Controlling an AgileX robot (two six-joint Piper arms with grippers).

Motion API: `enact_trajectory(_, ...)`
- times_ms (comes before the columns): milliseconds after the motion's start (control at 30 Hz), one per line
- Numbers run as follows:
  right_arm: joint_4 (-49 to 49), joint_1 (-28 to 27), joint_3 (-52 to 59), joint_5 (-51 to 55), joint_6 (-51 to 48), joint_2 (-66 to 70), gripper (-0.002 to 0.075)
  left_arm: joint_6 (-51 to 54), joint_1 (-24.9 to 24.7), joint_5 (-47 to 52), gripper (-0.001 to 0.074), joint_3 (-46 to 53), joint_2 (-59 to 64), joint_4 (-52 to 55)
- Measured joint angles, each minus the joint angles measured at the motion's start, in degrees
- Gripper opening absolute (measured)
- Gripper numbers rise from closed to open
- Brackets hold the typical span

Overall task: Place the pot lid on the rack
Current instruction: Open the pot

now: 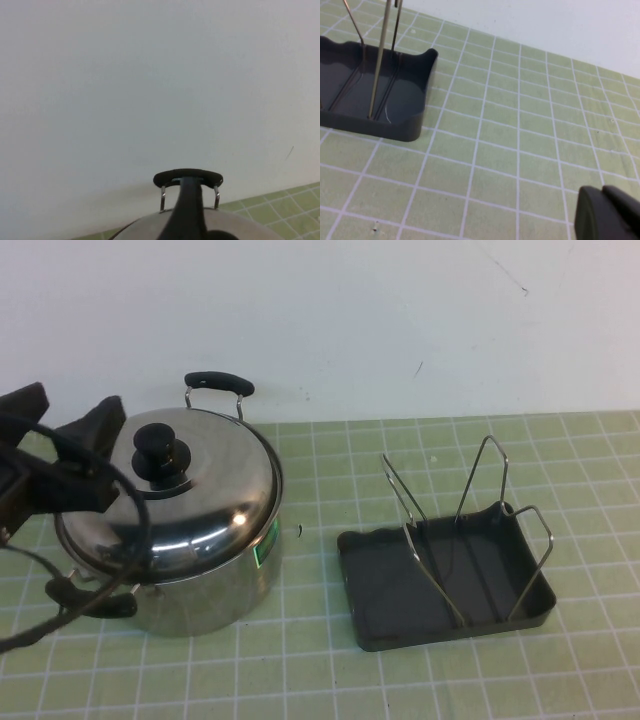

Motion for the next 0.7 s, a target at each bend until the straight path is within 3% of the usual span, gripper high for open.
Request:
enact_trajectory(100,0.0,0.0,0.0,0.0,-0.1,0.0,-0.0001,0.0,0.0,-6.0,0.0565,-2.4,6.3,0.3)
enact_trajectory(300,0.0,0.0,0.0,0.0,-0.1,0.0,-0.0001,3.7,0.0,-17.5,0.0579,-4.6,18.6,0.6)
enact_trajectory(700,0.0,0.0,0.0,0.0,-0.1,0.0,-0.0001,9.1,0.0,-23.7,0.0546,-5.2,32.3,-5.9)
